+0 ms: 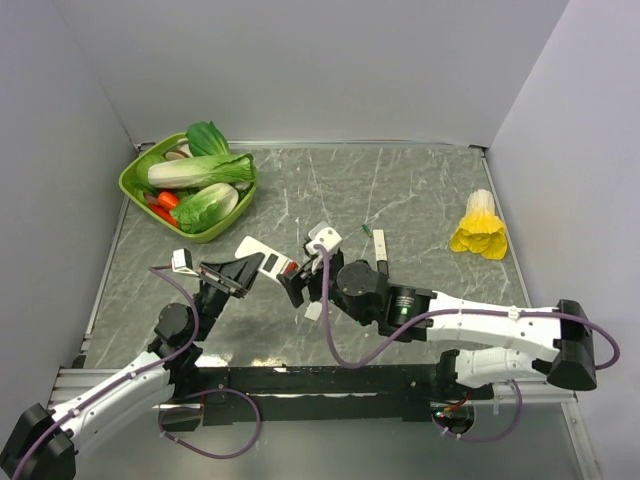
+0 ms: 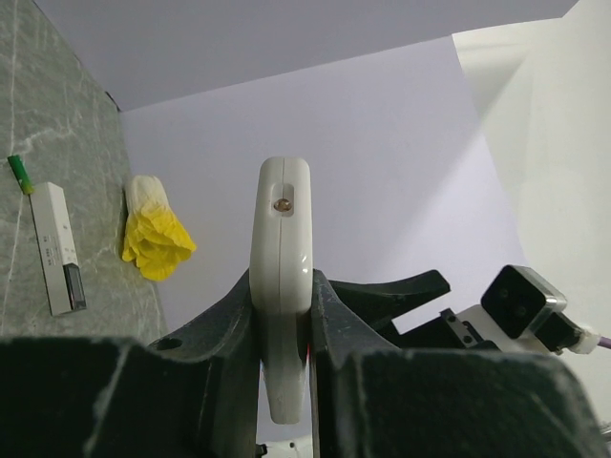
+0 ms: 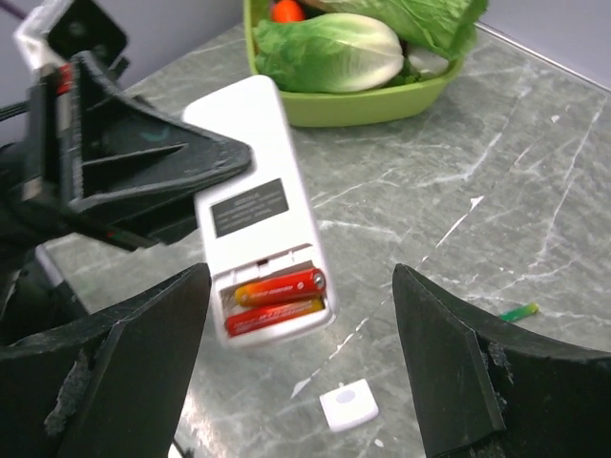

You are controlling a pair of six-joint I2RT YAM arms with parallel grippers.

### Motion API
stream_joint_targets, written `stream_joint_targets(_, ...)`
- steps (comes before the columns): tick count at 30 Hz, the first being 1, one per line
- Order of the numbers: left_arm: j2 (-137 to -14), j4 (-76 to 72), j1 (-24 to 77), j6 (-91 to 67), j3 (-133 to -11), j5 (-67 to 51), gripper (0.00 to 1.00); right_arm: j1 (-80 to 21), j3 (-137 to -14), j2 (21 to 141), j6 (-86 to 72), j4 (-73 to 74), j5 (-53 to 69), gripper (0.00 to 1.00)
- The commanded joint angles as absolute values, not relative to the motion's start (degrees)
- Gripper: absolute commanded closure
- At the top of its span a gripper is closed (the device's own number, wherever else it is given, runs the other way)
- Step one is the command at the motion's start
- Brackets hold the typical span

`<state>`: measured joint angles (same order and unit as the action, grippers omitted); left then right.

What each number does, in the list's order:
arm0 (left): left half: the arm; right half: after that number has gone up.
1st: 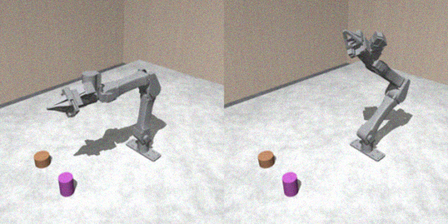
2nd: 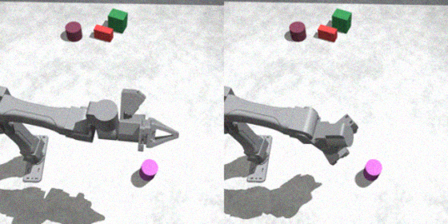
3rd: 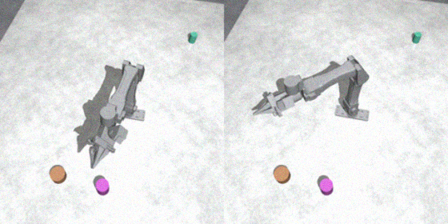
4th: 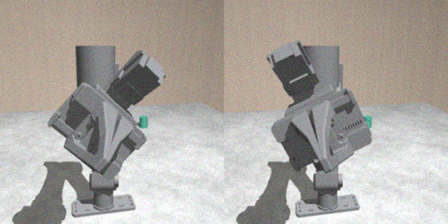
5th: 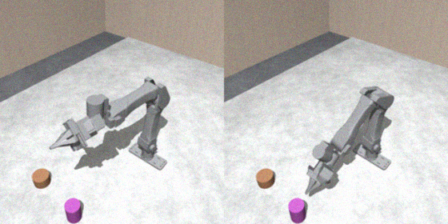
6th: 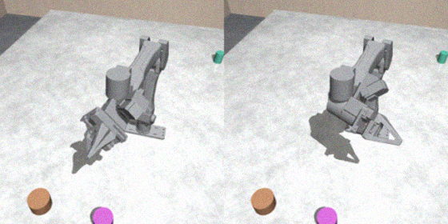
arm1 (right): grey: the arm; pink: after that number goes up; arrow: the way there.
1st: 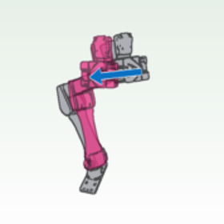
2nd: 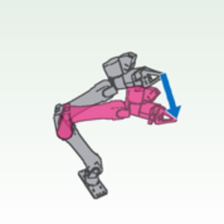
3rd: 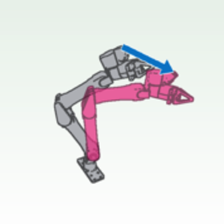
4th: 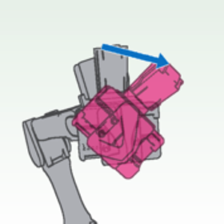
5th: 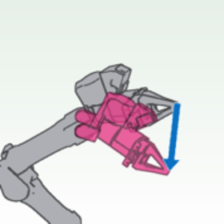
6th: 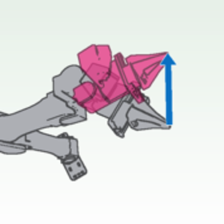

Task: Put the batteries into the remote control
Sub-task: Load the battery into the remote control.

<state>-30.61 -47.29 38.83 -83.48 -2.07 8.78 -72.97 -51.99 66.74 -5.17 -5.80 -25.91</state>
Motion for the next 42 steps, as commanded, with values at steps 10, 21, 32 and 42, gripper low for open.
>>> stream_joint_targets(10,-32.96,-49.57,39.02,-84.29,2.29,6.42,0.98,-64.26,-53.79,57.04,-3.52,2.11,-7.4,0.54)
stream_joint_targets(21,-33.93,-50.01,39.02,-83.76,1.32,5.45,0.98,-60.12,-53.7,60.03,-4.04,3.43,2.81,0.66)
stream_joint_targets(32,-34.01,-50.36,39.02,-83.58,1.23,5.1,0.98,-59.68,-53.88,63.63,-5.36,3.69,3.17,0.66)
stream_joint_targets(42,-34.01,-50.71,39.02,-83.41,1.23,4.83,0.98,-59.68,-53.79,64.6,-5.54,3.43,3.95,0.71)
